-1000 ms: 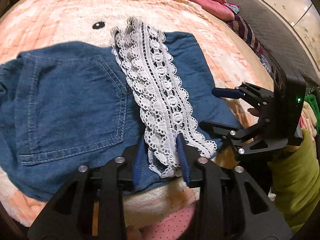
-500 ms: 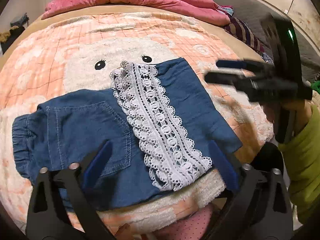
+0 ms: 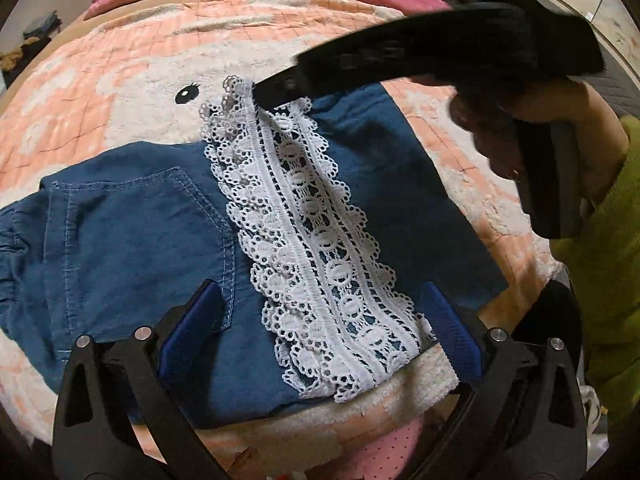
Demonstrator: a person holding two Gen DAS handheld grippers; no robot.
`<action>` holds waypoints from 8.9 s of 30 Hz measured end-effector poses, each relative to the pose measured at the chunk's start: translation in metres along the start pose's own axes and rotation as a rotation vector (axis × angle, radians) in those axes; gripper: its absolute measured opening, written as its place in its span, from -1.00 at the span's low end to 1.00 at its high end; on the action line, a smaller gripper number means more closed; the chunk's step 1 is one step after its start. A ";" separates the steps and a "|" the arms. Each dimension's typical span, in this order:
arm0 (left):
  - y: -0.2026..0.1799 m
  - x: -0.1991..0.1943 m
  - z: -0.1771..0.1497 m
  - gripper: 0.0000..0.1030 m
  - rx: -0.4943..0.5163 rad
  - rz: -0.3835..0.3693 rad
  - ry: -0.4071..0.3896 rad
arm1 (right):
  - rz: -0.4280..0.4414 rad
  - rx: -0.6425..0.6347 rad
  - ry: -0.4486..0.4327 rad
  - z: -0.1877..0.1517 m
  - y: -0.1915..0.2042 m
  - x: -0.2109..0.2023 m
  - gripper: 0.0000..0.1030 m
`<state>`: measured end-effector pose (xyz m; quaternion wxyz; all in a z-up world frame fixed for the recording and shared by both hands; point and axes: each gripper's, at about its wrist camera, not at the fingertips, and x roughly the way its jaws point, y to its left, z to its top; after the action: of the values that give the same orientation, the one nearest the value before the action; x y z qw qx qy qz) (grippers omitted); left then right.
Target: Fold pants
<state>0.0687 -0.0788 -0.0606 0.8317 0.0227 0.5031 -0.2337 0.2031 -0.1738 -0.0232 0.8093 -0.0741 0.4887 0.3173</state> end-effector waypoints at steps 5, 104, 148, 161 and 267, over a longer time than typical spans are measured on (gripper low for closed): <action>0.002 0.010 -0.002 0.82 0.014 0.028 0.019 | -0.021 0.000 0.057 0.009 -0.002 0.027 -0.63; 0.111 -0.095 -0.011 -0.01 -0.471 -0.263 -0.238 | 0.336 -0.220 -0.164 0.027 0.065 -0.045 -0.31; 0.053 -0.047 0.001 0.51 -0.122 0.008 -0.117 | 0.115 0.302 -0.079 -0.069 -0.039 -0.058 0.60; -0.008 -0.043 0.001 -0.44 0.145 -0.065 -0.133 | 0.210 0.423 -0.024 -0.065 -0.046 -0.025 0.18; 0.056 0.009 0.057 -0.05 -0.037 -0.193 0.040 | 0.039 -0.347 -0.135 -0.131 0.085 -0.117 -0.42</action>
<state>0.1421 -0.0479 -0.0517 0.7953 -0.0363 0.5238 -0.3029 0.0185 -0.2146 0.0243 0.8091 -0.1818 0.3723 0.4167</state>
